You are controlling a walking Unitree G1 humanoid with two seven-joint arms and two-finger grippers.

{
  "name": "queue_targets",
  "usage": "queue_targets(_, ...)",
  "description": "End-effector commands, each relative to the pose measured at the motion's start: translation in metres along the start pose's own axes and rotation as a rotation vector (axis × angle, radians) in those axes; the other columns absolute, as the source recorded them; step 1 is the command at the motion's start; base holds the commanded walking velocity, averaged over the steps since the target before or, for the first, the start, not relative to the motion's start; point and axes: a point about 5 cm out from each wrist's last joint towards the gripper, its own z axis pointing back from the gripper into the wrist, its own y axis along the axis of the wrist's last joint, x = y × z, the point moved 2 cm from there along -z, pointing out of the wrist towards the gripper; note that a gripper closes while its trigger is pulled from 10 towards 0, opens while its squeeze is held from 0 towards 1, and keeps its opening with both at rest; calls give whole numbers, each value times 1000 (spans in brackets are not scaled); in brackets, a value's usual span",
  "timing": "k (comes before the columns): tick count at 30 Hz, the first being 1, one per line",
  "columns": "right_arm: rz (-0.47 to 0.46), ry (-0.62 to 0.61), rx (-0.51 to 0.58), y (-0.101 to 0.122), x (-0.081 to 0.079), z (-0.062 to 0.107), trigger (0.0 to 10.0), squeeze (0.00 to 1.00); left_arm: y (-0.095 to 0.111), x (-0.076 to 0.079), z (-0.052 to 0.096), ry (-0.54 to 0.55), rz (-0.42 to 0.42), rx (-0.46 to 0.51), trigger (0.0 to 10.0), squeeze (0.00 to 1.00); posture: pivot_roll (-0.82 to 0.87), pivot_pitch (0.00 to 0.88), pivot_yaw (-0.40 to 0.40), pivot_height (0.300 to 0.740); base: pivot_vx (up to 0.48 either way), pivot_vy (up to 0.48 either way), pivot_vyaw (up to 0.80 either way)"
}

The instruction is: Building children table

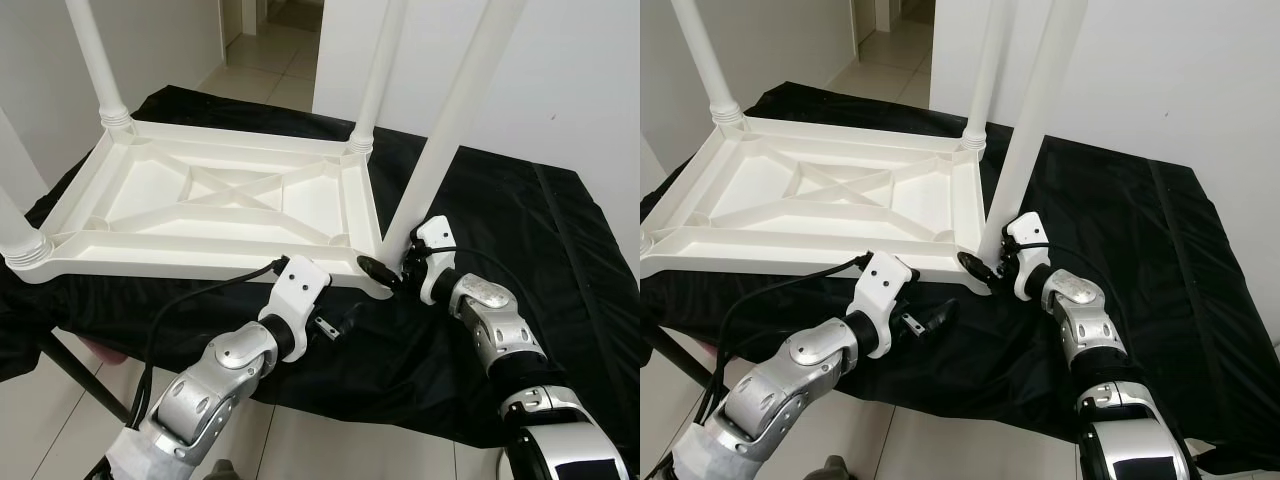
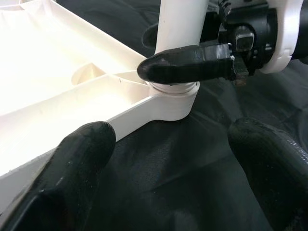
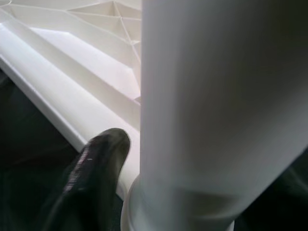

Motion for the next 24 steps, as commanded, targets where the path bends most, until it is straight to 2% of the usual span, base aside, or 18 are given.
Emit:
queue_targets(1, 21, 15, -24, -2, 2, 1, 0, 0, -1, 9, 2, -118, 5, -7, 10000, 0, 190, 21, -99, 740, 0, 0, 0)
queue_targets(10, 9, -102, -38, -8, 17, 7, 0, 0, 0, 9, 4, -110, 11, -8, 10000, 0, 178, 28, -94, 740, 0, 0, 0)
queue_targets(14, -3, -256, -29, -6, 29, 10, 0, 0, 1, 9, 3, -112, 11, -5, 10000, 0, 174, 32, -93, 740, 0, 0, 0)
queue_targets(17, -48, -354, -19, -7, 33, 12, 0, 0, 1, 9, 2, -113, 10, -2, 10000, 0, 170, 35, -92, 740, 0, 0, 0)
queue_targets(21, -90, -489, -28, -11, 32, 13, 0, 0, 2, 9, 2, -116, 6, -4, 10000, 0, 165, 39, -91, 740, 0, 0, 0)
queue_targets(22, -90, -489, -28, -11, 32, 13, 0, 0, 2, 9, 2, -116, 6, -4, 10000, 0, 165, 39, -91, 740, 0, 0, 0)
queue_targets(23, -83, -610, -38, -12, 28, 15, 0, 0, 2, 8, 1, -116, 3, -5, 10000, 0, 164, 38, -90, 740, 0, 0, 0)
queue_targets(24, -80, -649, -39, -12, 26, 15, 0, 0, 2, 8, 1, -116, 3, -5, 10000, 0, 162, 37, -88, 740, 0, 0, 0)
